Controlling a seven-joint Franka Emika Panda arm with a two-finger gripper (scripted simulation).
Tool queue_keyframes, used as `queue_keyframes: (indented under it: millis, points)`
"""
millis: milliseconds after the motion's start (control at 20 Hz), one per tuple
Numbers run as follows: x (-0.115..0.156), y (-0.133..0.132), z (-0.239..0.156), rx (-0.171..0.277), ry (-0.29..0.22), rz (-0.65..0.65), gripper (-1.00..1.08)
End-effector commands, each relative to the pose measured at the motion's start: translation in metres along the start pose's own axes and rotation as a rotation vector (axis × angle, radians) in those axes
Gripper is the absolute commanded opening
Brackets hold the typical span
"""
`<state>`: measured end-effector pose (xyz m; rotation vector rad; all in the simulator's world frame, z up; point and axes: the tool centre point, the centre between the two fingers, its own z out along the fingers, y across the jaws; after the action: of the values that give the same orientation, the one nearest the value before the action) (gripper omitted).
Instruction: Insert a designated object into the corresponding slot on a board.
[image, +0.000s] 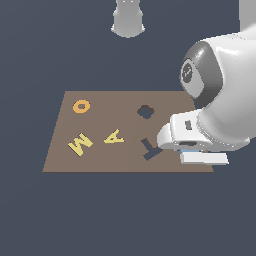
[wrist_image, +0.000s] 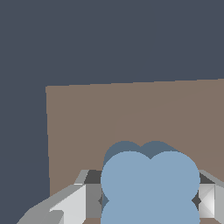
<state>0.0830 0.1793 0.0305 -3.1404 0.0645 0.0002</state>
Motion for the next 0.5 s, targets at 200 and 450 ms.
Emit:
queue_keyframes:
  millis: [200, 450]
  points:
    - [0.002, 0.008, 0.000, 0.000, 0.000, 0.075, -1.00]
    - [0.004, 0.019, -0.001, 0.000, 0.000, 0.184, -1.00]
